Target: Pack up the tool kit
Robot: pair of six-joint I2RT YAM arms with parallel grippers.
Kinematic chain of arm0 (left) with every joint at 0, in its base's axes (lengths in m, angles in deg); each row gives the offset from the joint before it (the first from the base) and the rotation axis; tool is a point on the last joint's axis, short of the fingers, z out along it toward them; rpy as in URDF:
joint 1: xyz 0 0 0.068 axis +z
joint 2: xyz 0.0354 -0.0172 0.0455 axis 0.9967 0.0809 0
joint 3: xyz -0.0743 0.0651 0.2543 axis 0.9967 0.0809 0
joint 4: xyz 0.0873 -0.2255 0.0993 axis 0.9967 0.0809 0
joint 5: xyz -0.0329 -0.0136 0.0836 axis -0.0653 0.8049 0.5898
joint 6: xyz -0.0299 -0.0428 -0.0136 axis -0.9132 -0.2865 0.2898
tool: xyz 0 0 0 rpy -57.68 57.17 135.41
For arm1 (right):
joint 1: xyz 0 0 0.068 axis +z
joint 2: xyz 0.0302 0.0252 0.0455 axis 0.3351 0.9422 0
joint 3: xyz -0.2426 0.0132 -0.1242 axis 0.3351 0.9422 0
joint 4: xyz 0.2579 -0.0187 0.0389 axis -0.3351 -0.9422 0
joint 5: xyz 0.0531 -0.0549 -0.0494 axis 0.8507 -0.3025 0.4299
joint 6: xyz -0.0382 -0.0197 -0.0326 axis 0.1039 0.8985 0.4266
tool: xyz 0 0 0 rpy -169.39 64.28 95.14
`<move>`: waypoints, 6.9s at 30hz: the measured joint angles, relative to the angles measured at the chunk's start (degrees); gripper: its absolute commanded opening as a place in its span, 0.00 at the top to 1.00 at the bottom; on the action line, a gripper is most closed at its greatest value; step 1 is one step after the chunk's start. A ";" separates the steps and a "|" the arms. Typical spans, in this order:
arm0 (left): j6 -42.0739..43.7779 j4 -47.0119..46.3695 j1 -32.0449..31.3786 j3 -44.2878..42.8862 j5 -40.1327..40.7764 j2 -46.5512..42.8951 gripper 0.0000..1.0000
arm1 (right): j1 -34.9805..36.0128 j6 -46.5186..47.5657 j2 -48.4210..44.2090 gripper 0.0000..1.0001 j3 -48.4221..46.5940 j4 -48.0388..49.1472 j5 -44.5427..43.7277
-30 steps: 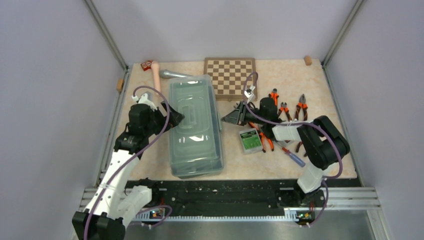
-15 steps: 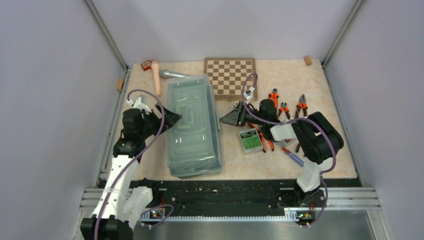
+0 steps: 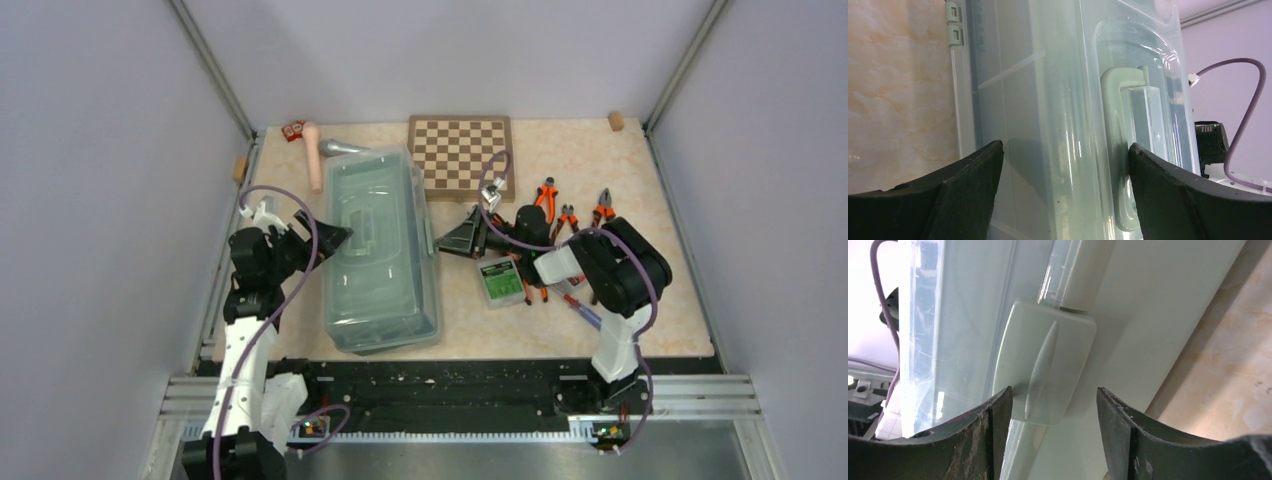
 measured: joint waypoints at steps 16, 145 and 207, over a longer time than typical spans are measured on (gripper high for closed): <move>1.09 -3.21 1.07 0.94 -1.14 0.76 0.50 | 1.53 -15.69 11.06 0.30 -3.69 20.72 1.86; 1.79 19.82 4.85 4.72 17.59 1.07 0.93 | 4.35 -26.34 0.15 0.54 -10.45 22.16 0.81; 0.52 6.49 3.37 -16.39 4.92 28.24 0.30 | 11.21 31.74 -0.28 0.38 -57.70 -84.13 -16.87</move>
